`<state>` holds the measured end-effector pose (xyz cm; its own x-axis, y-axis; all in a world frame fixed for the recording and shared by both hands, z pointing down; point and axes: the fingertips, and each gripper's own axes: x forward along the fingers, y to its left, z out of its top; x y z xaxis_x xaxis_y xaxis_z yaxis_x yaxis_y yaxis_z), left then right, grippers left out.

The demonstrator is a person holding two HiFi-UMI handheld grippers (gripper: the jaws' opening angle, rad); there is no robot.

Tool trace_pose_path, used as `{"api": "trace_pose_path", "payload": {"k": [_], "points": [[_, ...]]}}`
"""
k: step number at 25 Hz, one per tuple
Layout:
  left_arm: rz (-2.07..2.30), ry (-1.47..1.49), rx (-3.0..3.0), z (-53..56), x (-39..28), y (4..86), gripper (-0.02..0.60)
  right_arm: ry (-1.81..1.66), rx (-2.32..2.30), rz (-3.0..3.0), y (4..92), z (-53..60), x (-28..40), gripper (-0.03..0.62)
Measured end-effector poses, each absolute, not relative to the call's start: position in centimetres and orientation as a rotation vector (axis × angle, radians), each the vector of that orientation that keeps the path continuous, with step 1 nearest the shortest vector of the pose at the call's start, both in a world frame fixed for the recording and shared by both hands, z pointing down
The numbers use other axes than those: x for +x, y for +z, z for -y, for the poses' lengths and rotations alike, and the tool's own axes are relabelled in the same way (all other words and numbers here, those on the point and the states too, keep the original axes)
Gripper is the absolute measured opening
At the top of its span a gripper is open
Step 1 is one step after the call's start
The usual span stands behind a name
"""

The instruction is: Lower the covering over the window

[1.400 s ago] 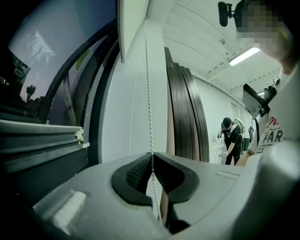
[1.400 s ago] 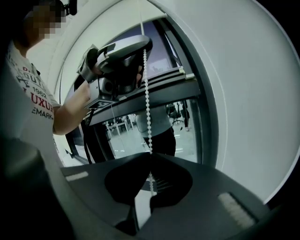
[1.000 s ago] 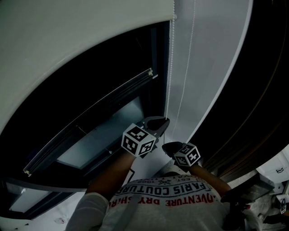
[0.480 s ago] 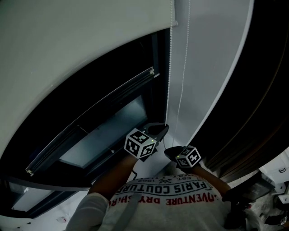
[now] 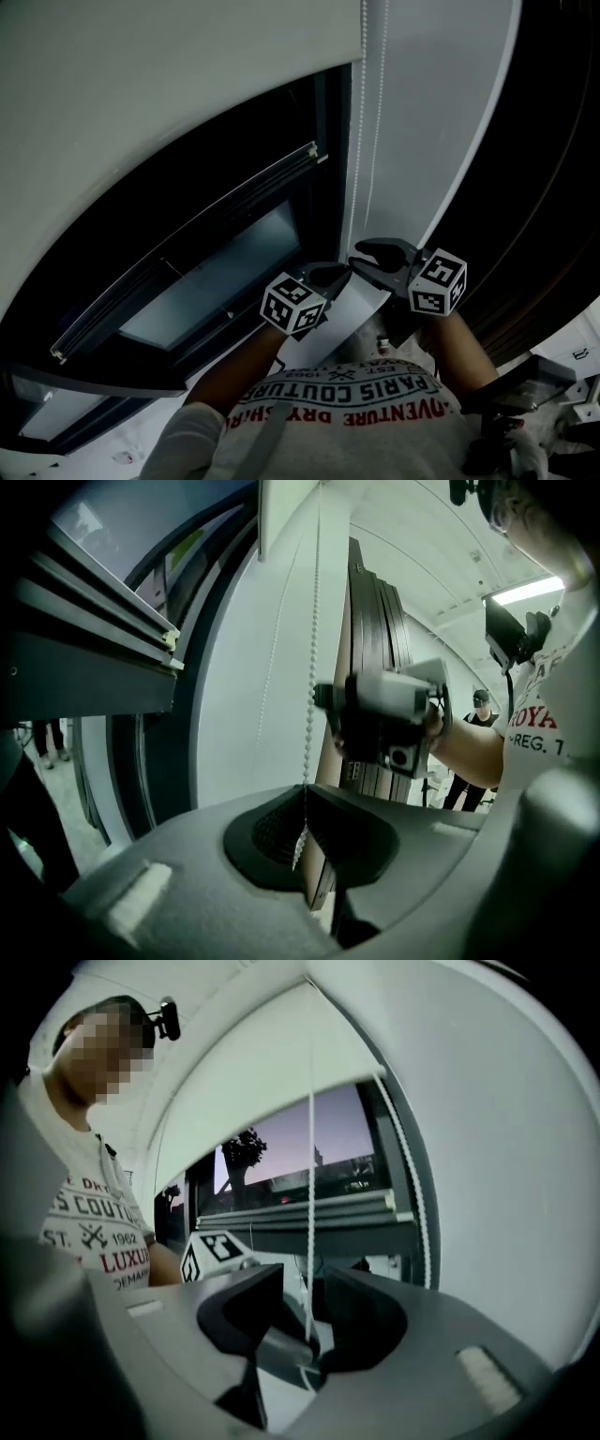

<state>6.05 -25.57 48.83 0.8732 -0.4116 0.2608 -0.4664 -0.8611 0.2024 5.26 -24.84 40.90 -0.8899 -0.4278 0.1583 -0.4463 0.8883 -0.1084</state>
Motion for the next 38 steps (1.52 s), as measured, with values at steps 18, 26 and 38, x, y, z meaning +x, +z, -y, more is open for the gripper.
{"api": "trace_pose_path", "payload": {"k": [18, 26, 38], "points": [[0.688, 0.285, 2.806, 24.8, 5.7, 48.8, 0.011, 0.004, 0.840, 3.066, 30.5, 26.7, 3.5, 0.000], [0.647, 0.327, 2.785, 24.6, 6.4, 50.6, 0.011, 0.054, 0.845, 3.049, 32.4, 26.9, 4.3, 0.002], [0.615, 0.526, 2.687, 23.7, 5.9, 59.5, 0.011, 0.222, 0.876, 2.888, 42.2, 27.4, 4.5, 0.002]]}}
